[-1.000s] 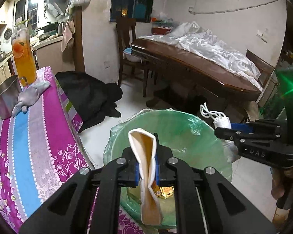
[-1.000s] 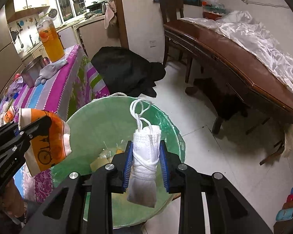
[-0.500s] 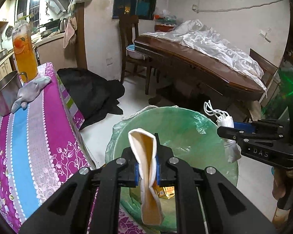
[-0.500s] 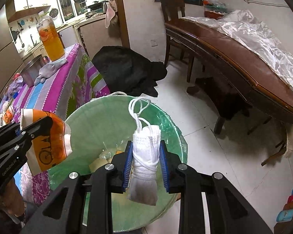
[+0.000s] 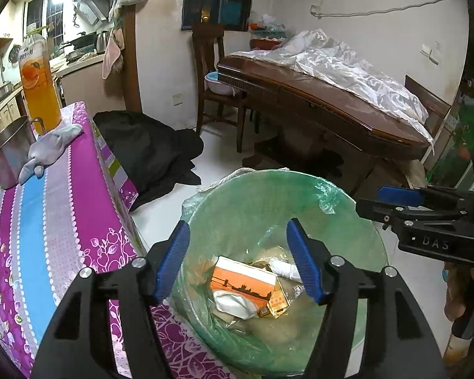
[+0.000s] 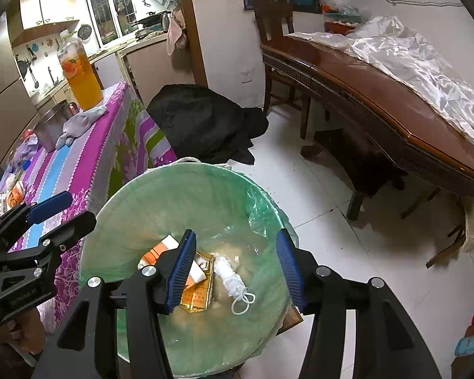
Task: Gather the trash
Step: 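Move both open tools back over the table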
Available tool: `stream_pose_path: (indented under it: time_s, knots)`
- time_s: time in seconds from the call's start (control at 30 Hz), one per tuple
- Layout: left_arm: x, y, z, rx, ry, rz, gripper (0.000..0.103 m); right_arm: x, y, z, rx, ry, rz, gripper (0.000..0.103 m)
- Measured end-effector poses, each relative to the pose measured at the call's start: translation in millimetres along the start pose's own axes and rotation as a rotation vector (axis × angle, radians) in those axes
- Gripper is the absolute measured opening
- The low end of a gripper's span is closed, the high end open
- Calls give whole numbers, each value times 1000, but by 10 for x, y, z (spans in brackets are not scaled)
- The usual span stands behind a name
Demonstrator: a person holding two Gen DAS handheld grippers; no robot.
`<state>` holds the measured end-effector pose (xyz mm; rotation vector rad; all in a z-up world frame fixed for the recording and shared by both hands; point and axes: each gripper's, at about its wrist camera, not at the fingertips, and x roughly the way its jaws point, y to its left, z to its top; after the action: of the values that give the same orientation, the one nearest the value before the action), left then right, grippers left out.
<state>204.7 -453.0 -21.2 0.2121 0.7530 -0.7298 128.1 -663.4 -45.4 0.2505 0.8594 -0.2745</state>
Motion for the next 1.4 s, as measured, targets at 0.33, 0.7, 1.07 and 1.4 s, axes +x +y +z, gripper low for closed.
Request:
stream_pose_path:
  time_s: [0.33,0.7,1.07,1.4]
  knots:
    - [-83,72,-67,-6,-6,6,61,-194,150,-11,-9,-64,14,64]
    - [-488,501,-211,-50,-50,39,66,-723,753,-24,-58,-241,41,83]
    - [-1152,1314,-453,-130,-113,146,71,-918,1769,-99,-125,-342,195,88]
    - [-1900,2586,-1019,-300,-113,378,76,-690,3142,-220,-259,-269,373,88]
